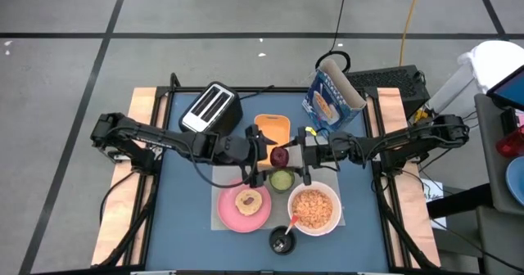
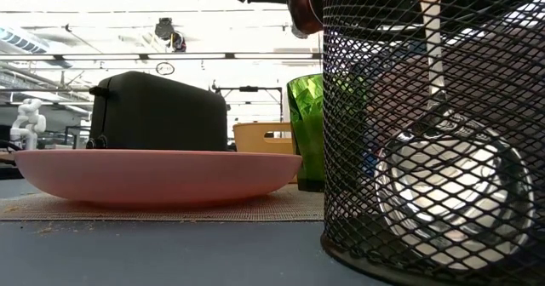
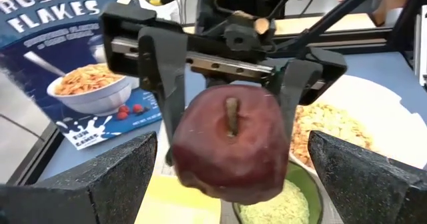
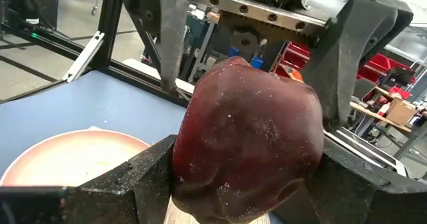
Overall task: Arrange a breakfast setting
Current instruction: Put the apple on the top of the pink plate
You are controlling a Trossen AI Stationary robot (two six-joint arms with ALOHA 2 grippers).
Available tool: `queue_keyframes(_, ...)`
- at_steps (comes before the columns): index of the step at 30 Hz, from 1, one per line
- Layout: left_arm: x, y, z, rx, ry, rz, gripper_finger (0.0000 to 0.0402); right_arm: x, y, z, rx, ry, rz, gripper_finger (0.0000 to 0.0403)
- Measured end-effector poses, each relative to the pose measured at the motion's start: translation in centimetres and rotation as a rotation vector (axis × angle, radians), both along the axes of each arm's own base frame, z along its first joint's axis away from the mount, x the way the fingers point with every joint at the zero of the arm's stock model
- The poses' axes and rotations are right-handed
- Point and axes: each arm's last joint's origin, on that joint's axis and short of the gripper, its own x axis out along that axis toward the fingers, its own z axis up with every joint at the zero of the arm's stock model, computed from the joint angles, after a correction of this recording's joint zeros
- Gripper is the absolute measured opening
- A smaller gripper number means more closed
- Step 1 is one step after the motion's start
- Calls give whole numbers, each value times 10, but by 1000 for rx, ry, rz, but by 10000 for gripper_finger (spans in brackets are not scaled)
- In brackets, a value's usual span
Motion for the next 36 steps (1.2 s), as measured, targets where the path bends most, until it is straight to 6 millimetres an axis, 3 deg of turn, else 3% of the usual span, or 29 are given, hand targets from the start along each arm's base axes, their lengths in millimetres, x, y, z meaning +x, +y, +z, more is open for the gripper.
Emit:
queue_keyframes(6, 1, -1, 1, 28, -8, -16, 380, 0, 0, 0, 0, 2, 0, 277)
queue_keyframes(15, 1, -1, 0, 24, -9, -13, 269, 0, 0, 0, 0, 2, 0, 277)
queue_keyframes(19, 1, -1, 0, 25, -9, -13, 237, 0, 0, 0, 0, 2, 1, 277)
queue_keyframes(36, 1, 0, 0, 21, -10, -11, 226, 0, 0, 0, 0, 2, 3, 284)
